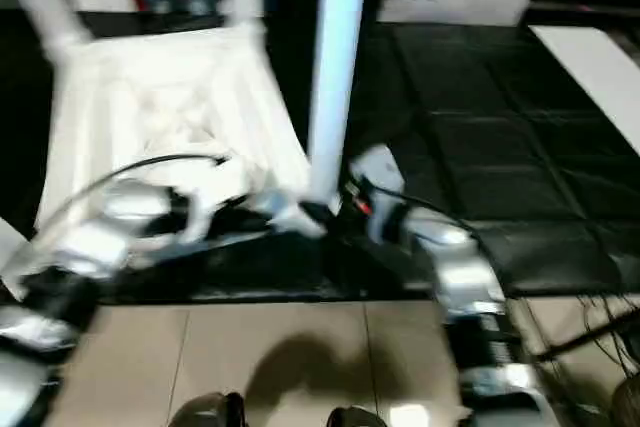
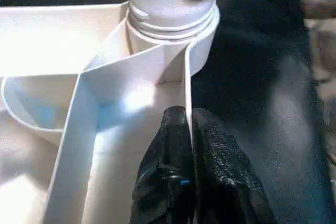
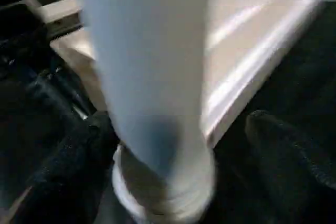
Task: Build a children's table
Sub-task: Rotate leg to tighten
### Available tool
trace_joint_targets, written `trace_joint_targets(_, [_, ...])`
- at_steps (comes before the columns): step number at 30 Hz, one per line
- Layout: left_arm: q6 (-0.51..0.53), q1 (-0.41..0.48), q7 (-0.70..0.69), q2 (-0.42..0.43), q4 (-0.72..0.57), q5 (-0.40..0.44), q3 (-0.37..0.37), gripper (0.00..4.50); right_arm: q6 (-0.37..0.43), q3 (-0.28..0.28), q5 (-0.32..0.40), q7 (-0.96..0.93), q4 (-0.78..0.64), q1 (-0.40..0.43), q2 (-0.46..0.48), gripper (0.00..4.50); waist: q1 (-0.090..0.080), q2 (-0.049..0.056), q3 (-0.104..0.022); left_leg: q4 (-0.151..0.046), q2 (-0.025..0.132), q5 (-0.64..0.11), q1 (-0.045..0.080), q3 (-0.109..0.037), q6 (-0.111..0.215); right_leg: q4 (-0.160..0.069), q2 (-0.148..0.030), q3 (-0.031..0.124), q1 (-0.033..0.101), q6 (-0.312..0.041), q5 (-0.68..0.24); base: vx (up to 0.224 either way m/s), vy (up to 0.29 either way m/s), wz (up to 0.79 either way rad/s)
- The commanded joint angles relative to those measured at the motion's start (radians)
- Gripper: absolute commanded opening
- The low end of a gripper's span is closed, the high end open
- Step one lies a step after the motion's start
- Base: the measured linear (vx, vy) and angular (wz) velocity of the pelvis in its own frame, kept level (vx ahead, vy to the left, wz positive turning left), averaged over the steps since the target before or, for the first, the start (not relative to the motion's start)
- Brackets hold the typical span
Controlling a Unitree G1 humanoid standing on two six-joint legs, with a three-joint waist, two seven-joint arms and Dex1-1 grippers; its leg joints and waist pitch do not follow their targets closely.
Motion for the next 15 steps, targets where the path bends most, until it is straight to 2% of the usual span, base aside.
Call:
trace_joint_targets(1, [-0.034,0.009,-0.104,0.018,-0.044,-0.019,-0.037,0.00,-0.013,0.033,0.035,0.124,-0.023,0.014,-0.043,4.36,-0.001,0.006,-0.066,-0.062,0.082,-0.141,0.035,-0.034,0.078,-0.060,-0.105,0.061,0.045,-0.242,-0.052,0.000,0.000,0.00])
trace_joint_targets(2, [-0.040,0.010,-0.113,0.023,-0.044,-0.019,-0.040,0.00,-0.012,0.035,0.039,0.138,-0.022,0.013,-0.047,4.36,0.003,0.008,-0.067,-0.061,0.080,-0.143,0.034,-0.034,0.077,-0.060,-0.105,0.060,0.046,-0.241,-0.055,0.000,0.000,0.00])
trace_joint_targets(6, [-0.090,0.010,-0.211,0.069,-0.043,-0.027,-0.070,0.00,-0.002,0.068,0.072,0.285,-0.007,-0.007,-0.086,4.36,0.009,0.004,-0.066,-0.061,0.081,-0.148,0.030,-0.034,0.078,-0.060,-0.109,0.061,0.046,-0.244,-0.063,0.000,0.000,0.00])
trace_joint_targets(8, [-0.099,0.010,-0.238,0.076,-0.045,-0.033,-0.076,0.00,-0.008,0.080,0.075,0.323,0.000,-0.014,-0.097,4.10,0.009,0.002,-0.066,-0.060,0.080,-0.146,0.030,-0.034,0.078,-0.060,-0.109,0.061,0.046,-0.243,-0.066,0.000,0.000,0.00])
trace_joint_targets(9, [-0.112,0.011,-0.286,0.090,-0.056,-0.038,-0.089,0.00,-0.009,0.099,0.071,0.375,0.033,-0.040,-0.110,4.01,0.008,-0.003,-0.066,-0.059,0.078,-0.143,0.030,-0.033,0.082,-0.059,-0.109,0.060,0.046,-0.248,-0.073,0.000,0.000,0.00])
trace_joint_targets(11, [-0.113,0.010,-0.297,0.092,-0.060,-0.039,-0.092,0.00,-0.011,0.103,0.069,0.385,0.043,-0.048,-0.111,3.91,0.009,0.001,-0.066,-0.059,0.080,-0.137,0.032,-0.033,0.079,-0.059,-0.109,0.060,0.043,-0.250,-0.080,0.000,0.000,0.00])
trace_joint_targets(13, [-0.119,0.008,-0.312,0.097,-0.065,-0.035,-0.099,0.00,-0.019,0.123,0.070,0.418,0.056,-0.057,-0.116,3.77,0.013,-0.002,-0.064,-0.059,0.081,-0.136,0.032,-0.032,0.079,-0.059,-0.109,0.062,0.043,-0.252,-0.083,0.000,0.000,0.00])
trace_joint_targets(14, [-0.119,0.009,-0.319,0.097,-0.071,-0.034,-0.103,0.00,-0.025,0.133,0.069,0.434,0.061,-0.061,-0.115,3.65,0.015,-0.008,-0.064,-0.059,0.082,-0.134,0.033,-0.031,0.081,-0.059,-0.110,0.061,0.042,-0.252,-0.082,0.000,0.000,0.00])
trace_joint_targets(15, [-0.117,0.011,-0.323,0.096,-0.078,-0.035,-0.106,0.00,-0.029,0.139,0.069,0.444,0.067,-0.066,-0.111,3.59,0.018,-0.005,-0.064,-0.059,0.083,-0.129,0.033,-0.033,0.082,-0.057,-0.110,0.061,0.041,-0.252,-0.081,0.000,0.000,0.00])
